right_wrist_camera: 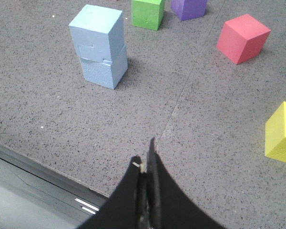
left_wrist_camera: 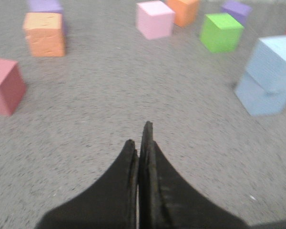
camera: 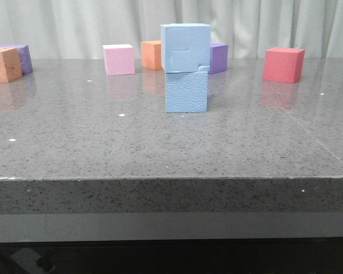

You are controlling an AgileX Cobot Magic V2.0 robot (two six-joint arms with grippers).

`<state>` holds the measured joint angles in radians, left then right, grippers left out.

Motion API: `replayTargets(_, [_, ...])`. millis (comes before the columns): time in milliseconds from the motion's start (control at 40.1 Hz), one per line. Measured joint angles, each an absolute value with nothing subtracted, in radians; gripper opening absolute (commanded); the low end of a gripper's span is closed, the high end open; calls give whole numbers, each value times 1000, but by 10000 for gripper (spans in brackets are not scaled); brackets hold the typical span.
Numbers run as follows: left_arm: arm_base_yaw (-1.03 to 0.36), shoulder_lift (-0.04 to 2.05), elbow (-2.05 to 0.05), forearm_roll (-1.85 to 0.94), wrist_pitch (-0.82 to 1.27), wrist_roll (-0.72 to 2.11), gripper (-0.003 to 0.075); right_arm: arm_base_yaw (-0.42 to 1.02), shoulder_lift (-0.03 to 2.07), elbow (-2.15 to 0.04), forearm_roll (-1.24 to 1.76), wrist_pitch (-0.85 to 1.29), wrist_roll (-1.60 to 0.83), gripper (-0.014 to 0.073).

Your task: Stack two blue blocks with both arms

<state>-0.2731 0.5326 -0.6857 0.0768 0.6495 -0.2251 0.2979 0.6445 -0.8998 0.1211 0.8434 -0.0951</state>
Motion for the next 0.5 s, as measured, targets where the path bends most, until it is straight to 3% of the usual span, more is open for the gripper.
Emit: replayTargets(499, [-36, 105, -162, 0, 303, -225, -20, 298, 644, -900, 121, 845, -95, -119])
